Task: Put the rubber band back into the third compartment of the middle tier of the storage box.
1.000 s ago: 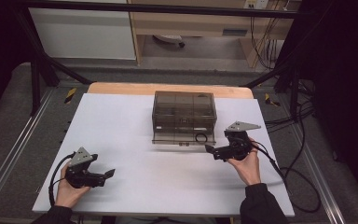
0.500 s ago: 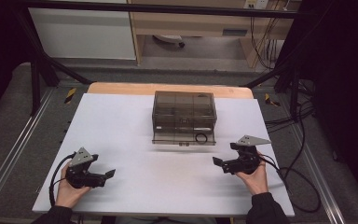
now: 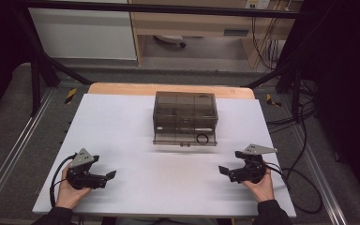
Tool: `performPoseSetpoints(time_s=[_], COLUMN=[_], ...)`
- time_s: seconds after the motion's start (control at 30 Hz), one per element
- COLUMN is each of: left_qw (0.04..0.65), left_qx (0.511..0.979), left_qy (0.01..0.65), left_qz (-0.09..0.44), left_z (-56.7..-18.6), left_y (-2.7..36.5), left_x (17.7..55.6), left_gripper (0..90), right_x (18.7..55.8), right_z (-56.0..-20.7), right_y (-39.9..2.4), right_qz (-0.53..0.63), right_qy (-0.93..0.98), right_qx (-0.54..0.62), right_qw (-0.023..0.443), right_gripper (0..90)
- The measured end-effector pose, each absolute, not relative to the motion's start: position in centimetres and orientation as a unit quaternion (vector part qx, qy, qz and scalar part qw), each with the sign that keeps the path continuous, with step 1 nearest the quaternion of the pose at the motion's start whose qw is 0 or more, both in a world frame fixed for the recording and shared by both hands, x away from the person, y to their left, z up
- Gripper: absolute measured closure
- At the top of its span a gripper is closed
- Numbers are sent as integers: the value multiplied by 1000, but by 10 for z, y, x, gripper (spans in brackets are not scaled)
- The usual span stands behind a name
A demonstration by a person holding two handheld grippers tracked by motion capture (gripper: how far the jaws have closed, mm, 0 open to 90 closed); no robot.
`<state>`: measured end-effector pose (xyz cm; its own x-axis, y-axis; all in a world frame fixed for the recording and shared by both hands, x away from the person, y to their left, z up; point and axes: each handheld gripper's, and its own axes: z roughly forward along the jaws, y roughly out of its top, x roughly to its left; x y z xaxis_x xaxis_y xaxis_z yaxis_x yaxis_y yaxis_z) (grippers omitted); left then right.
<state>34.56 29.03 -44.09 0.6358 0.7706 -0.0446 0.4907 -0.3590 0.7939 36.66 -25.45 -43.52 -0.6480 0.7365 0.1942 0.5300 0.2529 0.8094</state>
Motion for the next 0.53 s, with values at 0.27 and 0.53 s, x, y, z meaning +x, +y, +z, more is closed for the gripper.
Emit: performPoseSetpoints(time_s=[0.27, 0.53], left_qw=[410, 409], left_qx=[807, 807], left_qy=[390, 390], left_qz=[170, 171], left_z=[-441, -441], left_y=[290, 290], left_x=[345, 345], left_gripper=[57, 57], right_x=[361, 359], right_z=[-442, -444], right_y=[-262, -263], right_qz=[455, 456], right_qy=[784, 787], right_qx=[406, 401], right_qw=[113, 112], right_gripper=[6, 6])
